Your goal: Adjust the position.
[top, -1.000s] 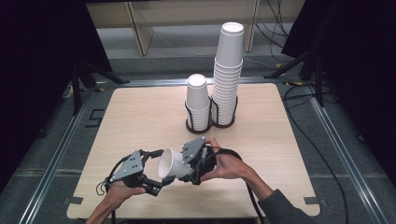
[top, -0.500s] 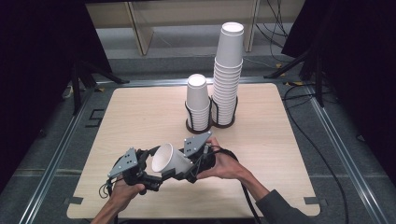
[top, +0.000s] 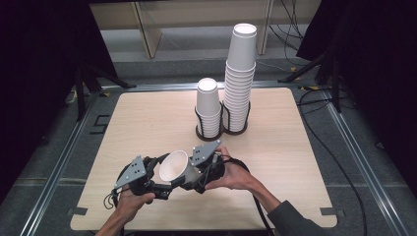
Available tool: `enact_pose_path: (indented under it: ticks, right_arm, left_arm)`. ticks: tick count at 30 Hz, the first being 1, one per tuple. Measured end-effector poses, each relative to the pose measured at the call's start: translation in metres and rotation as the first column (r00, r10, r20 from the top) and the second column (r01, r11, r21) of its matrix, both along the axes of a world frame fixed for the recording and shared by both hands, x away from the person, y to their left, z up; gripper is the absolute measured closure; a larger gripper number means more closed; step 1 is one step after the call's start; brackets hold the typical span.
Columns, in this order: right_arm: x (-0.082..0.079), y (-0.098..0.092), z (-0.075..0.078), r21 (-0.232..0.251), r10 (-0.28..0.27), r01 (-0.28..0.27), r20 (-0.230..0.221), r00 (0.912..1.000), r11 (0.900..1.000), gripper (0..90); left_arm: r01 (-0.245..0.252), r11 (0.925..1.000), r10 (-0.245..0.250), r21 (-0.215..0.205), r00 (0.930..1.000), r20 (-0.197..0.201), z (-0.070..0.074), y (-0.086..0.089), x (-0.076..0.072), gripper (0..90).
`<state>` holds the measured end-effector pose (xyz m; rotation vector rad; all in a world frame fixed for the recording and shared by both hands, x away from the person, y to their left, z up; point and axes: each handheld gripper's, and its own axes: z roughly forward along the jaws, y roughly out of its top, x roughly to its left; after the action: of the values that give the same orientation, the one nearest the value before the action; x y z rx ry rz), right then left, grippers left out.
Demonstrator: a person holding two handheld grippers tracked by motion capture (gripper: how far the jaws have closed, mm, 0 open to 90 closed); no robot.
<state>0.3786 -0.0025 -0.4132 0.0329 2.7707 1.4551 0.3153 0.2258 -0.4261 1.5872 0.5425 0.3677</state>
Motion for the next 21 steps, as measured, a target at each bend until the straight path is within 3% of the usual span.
enact_pose_path:
  ticks: [8,10,11,12,15,16,17,18,19,21]
  right_arm:
    - [0.007,-0.012,-0.004,-0.015,-0.11,0.11,-0.036,0.9933,0.994,16.3]
    - [0.01,-0.019,-0.005,-0.019,-0.117,0.117,-0.011,0.9931,0.993,16.8]
    - [0.01,-0.021,-0.005,-0.022,-0.126,0.126,-0.004,0.992,0.992,16.8]
    - [0.009,-0.026,-0.005,-0.031,-0.149,0.149,-0.01,0.9887,0.988,16.7]
    - [0.008,-0.04,-0.005,-0.035,-0.192,0.192,-0.005,0.9813,0.981,17.9]
    - [0.009,-0.045,-0.005,-0.038,-0.198,0.198,0.001,0.9802,0.98,18.5]
    - [0.008,-0.049,-0.005,-0.045,-0.218,0.218,-0.002,0.9759,0.975,18.7]
    - [0.008,-0.053,-0.006,-0.046,-0.231,0.231,0.004,0.973,0.972,18.4]
    - [0.007,-0.058,-0.006,-0.042,-0.241,0.242,0.011,0.9703,0.969,18.5]
    - [0.003,-0.068,-0.005,-0.052,-0.267,0.267,0.006,0.9636,0.962,19.3]
  left_arm:
    - [-0.075,0.9957,0.075,0.054,0.9972,0.008,0.003,0.008,0.005,13.5]
    - [-0.101,0.9911,0.098,0.087,0.9947,0.032,0.005,0.01,0.007,13.3]
    - [-0.111,0.9909,0.109,0.076,0.9935,0.034,0.005,0.009,0.009,13.3]
    - [-0.125,0.9854,0.121,0.116,0.9919,0.038,0.006,0.01,0.009,13.3]
    - [-0.16,0.9729,0.156,0.166,0.987,0.037,0.009,0.011,0.014,13.1]
    - [-0.167,0.9727,0.162,0.162,0.9859,0.042,0.008,0.01,0.016,13.1]
    - [-0.177,0.9659,0.174,0.189,0.9842,0.032,0.01,0.012,0.018,13.1]
    - [-0.185,0.966,0.181,0.181,0.9828,0.035,0.01,0.012,0.022,13.1]
    - [-0.202,0.9576,0.199,0.205,0.9793,0.036,0.011,0.014,0.024,13.1]
    - [-0.219,0.9506,0.218,0.22,0.9755,0.03,0.011,0.015,0.03,13.0]
